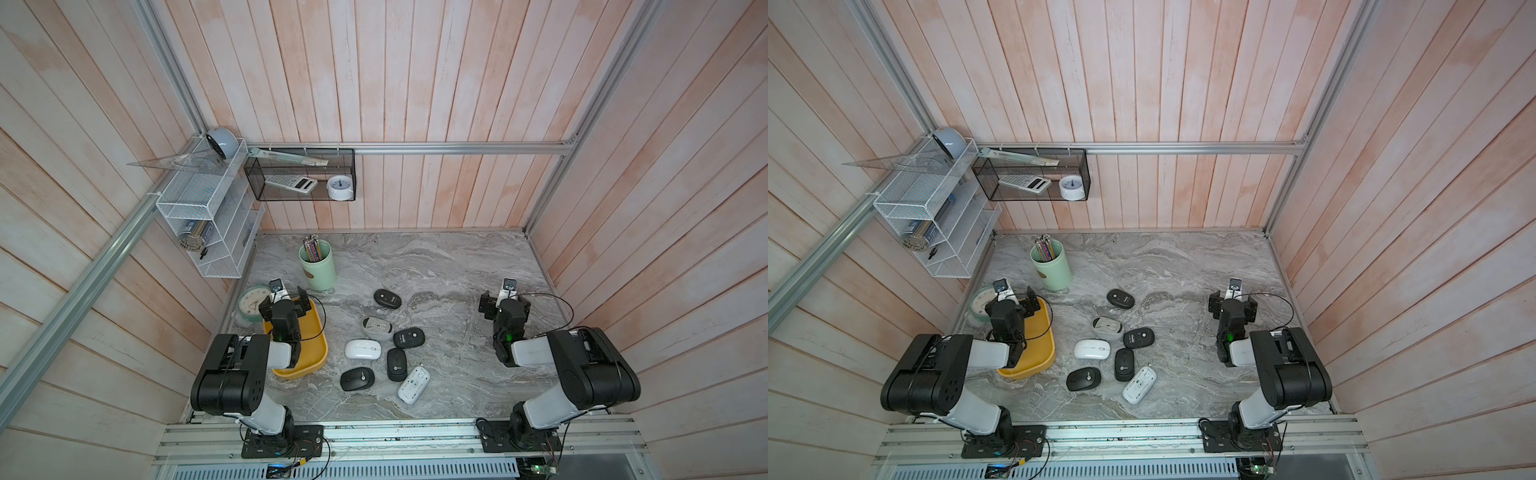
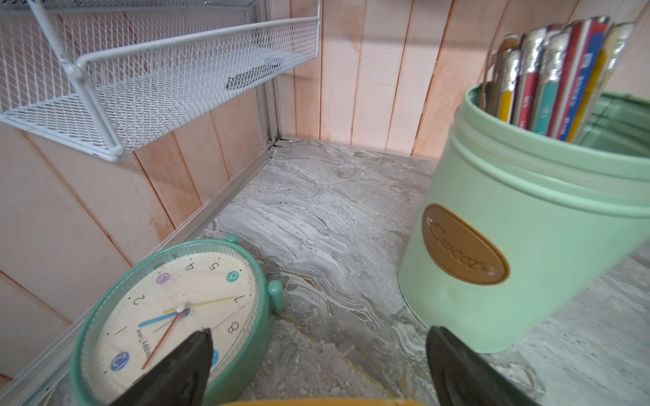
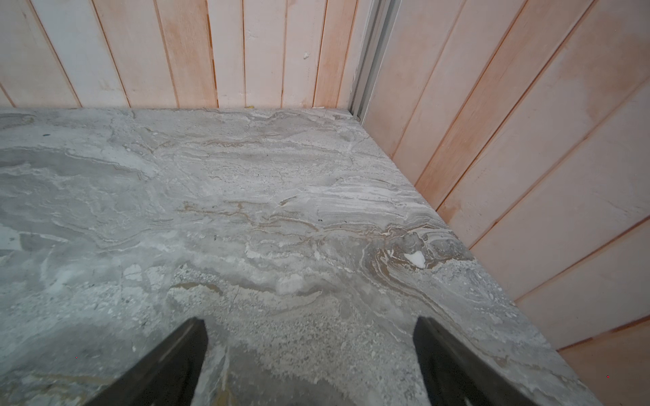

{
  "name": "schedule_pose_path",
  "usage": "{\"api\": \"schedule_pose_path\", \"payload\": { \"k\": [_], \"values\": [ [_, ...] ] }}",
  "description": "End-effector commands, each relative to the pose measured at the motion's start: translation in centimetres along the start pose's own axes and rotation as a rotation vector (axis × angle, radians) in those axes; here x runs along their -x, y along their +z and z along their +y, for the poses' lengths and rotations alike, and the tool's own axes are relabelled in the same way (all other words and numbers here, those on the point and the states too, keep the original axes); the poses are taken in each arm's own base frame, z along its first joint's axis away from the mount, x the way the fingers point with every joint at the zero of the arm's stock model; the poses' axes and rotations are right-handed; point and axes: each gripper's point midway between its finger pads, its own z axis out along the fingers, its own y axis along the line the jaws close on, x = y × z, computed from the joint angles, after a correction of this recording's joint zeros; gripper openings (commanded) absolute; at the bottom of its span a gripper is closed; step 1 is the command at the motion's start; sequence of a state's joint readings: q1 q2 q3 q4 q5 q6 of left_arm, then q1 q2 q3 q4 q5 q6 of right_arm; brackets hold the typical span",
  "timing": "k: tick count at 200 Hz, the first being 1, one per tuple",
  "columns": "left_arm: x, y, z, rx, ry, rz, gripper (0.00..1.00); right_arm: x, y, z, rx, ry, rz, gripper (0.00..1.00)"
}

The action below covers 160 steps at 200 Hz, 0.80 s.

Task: Put the mouse in the storage box
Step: Pick up the mouse from the center of the board.

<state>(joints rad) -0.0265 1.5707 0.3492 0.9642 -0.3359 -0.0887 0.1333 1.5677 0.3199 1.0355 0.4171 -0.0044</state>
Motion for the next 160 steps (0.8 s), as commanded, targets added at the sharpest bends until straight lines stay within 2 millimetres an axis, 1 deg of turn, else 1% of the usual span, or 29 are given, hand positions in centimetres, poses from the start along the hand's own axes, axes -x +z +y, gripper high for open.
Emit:
{"api": "schedule_pose_path", "payload": {
  "k": [1, 11, 22, 28, 39, 43, 51, 59, 63, 69, 70, 77, 79, 87, 91, 95, 98, 102, 103, 107, 119, 135, 149, 160],
  "values": [
    [0.7, -1.4, -1.7, -0.101, 0.034, -0.067, 1.0, 0.3, -0.9, 0.6, 0.03, -0.008, -0.06, 0.98],
    [1.6, -2.6, -1.4, -0.073, 0.033, -0.129, 1.0, 0.6, -1.5, 1.1, 0.049, -0.021, -0.094, 0.98],
    [2.4, -3.9, -0.7, -0.014, 0.035, -0.167, 1.0, 1.0, -2.3, 0.9, 0.05, -0.013, -0.139, 0.98],
    [3.3, -4.7, -0.7, 0.009, 0.042, -0.194, 1.0, 1.4, -2.8, 0.9, 0.042, -0.014, -0.163, 0.98],
    [4.8, -6.4, -1.6, 0.022, 0.091, -0.233, 1.0, 2.6, -4.0, 1.2, -0.008, -0.068, -0.196, 0.98],
    [5.5, -7.1, -2.0, 0.024, 0.099, -0.251, 1.0, 3.0, -4.5, 1.7, -0.012, -0.102, -0.206, 0.98],
    [7.0, -8.3, -2.4, 0.026, 0.079, -0.285, 1.0, 3.8, -5.3, 3.4, 0.013, -0.184, -0.224, 0.98],
    [8.6, -9.4, -2.5, 0.019, 0.01, -0.312, 1.0, 4.5, -6.1, 5.1, 0.042, -0.259, -0.238, 0.98],
    [8.8, -9.7, -2.5, 0.008, -0.03, -0.299, 1.0, 5.1, -6.5, 5.7, 0.041, -0.279, -0.244, 0.98],
    [9.5, -10.0, -2.9, -0.023, -0.093, -0.273, 1.0, 6.1, -7.1, 6.2, 0.03, -0.263, -0.256, 0.98],
    [9.9, -10.2, -2.9, -0.031, -0.11, -0.278, 1.0, 6.2, -7.2, 6.2, 0.026, -0.257, -0.257, 0.98],
    [10.2, -10.4, -3.6, -0.076, -0.146, -0.211, 1.0, 7.3, -7.9, 6.6, 0.024, -0.206, -0.267, 0.98],
    [10.8, -10.6, -3.8, -0.091, -0.167, -0.21, 1.0, 7.6, -8.1, 6.8, 0.028, -0.196, -0.269, 0.98],
    [11.1, -11.0, -4.3, -0.123, -0.196, -0.146, 1.0, 8.2, -8.9, 7.9, 0.091, -0.186, -0.261, 0.98],
    [11.6, -11.2, -4.4, -0.13, -0.222, -0.127, 1.0, 8.3, -9.3, 8.6, 0.134, -0.186, -0.245, 0.98],
    [11.7, -11.3, -4.5, -0.137, -0.248, -0.099, 1.0, 8.5, -9.8, 9.2, 0.179, -0.179, -0.222, 0.98],
    [12.1, -11.5, -4.5, -0.137, -0.277, -0.088, 1.0, 8.4, -10.0, 9.5, 0.214, -0.175, -0.193, 0.98],
    [11.8, -11.6, -4.5, -0.137, -0.3, -0.047, 1.0, 8.5, -10.4, 9.9, 0.26, -0.154, -0.152, 0.98],
    [12.1, -11.7, -4.5, -0.139, -0.312, -0.048, 1.0, 8.7, -10.5, 10.0, 0.269, -0.145, -0.144, 0.98],
    [12.0, -11.8, -4.6, -0.139, -0.33, -0.013, 1.0, 9.0, -10.9, 10.2, 0.311, -0.119, -0.103, 0.98],
    [11.9, -12.2, -5.2, -0.165, -0.36, 0.075, 1.0, 10.0, -12.1, 10.3, 0.403, -0.023, 0.003, 0.98],
    [11.0, -12.8, -6.2, -0.201, -0.355, 0.193, 1.0, 10.3, -13.1, 8.8, 0.399, 0.114, 0.128, 0.98],
    [10.0, -12.9, -6.7, -0.214, -0.376, 0.269, 1.0, 9.6, -13.5, 6.7, 0.334, 0.227, 0.221, 0.98],
    [9.5, -12.9, -7.9, -0.282, -0.397, 0.315, 1.0, 8.9, -13.8, 6.1, 0.348, 0.281, 0.265, 0.98]
  ]
}}
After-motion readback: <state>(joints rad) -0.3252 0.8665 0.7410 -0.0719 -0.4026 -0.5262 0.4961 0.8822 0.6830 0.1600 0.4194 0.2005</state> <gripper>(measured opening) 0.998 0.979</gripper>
